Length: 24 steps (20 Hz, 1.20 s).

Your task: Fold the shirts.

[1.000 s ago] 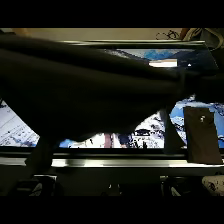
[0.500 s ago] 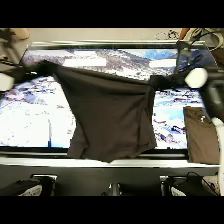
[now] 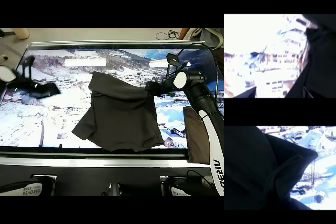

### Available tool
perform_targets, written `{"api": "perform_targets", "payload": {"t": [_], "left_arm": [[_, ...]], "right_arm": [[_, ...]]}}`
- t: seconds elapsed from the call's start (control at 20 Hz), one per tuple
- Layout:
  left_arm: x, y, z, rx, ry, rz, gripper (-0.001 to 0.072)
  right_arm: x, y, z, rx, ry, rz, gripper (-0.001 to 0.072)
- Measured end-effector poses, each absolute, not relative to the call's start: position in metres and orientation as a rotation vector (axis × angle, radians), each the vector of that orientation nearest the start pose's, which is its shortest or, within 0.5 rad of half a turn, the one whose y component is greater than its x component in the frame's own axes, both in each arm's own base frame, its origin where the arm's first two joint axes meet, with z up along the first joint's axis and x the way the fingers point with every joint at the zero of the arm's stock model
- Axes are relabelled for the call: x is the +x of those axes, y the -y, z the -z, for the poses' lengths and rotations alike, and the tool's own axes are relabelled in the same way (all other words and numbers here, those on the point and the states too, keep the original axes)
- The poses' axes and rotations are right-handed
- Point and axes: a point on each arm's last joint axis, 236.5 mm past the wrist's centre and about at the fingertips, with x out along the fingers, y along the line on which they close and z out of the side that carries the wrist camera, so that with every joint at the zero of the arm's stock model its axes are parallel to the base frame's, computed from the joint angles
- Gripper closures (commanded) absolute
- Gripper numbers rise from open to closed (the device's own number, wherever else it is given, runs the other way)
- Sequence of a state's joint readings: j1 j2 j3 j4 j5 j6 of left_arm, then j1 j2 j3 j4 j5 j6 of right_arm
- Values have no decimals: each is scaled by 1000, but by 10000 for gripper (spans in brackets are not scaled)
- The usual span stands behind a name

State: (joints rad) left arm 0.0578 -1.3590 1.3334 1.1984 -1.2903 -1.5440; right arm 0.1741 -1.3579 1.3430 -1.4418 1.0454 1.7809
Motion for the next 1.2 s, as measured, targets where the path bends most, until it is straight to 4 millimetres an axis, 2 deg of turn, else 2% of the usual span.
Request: {"api": "perform_targets", "payload": {"t": [0.1,0.2,0.25,0.35,0.45,0.6,0.65,0.7,0.75,0.8,0.85,0.95,1.0,1.05,1.1,1.2], "left_arm": [[342,70,-8,-400,-1438,208,-9],[292,102,27,-503,-1529,245,-9],[273,119,43,-550,-1557,262,-9],[248,151,67,-638,-1567,288,-9],[241,176,77,-694,-1530,303,-7],[251,196,89,-769,-1455,274,4],[253,202,92,-802,-1446,262,91],[258,206,95,-828,-1434,247,214],[263,207,99,-837,-1421,231,358],[274,206,101,-842,-1391,211,560],[284,205,101,-831,-1360,203,673],[318,205,84,-839,-1256,214,674],[333,204,72,-829,-1213,237,675],[357,198,53,-821,-1141,252,675],[379,189,34,-811,-1074,260,676],[423,158,-6,-786,-952,256,675]], "right_arm": [[429,-97,-51,154,-1140,-108,685],[419,-91,-48,115,-1178,-105,685],[417,-91,-47,106,-1188,-107,685],[413,-89,-45,95,-1204,-109,685],[411,-88,-44,86,-1216,-109,685],[409,-88,-44,81,-1225,-110,685],[408,-88,-43,79,-1227,-110,685],[407,-87,-43,78,-1231,-109,685],[406,-87,-43,77,-1236,-109,685],[406,-87,-43,75,-1236,-109,685],[405,-87,-43,74,-1239,-110,685],[404,-86,-48,68,-1229,-111,685],[404,-84,-52,61,-1218,-109,684],[403,-82,-57,53,-1206,-105,684],[401,-79,-62,45,-1197,-100,685],[387,-76,-67,58,-1221,-81,685]]}}
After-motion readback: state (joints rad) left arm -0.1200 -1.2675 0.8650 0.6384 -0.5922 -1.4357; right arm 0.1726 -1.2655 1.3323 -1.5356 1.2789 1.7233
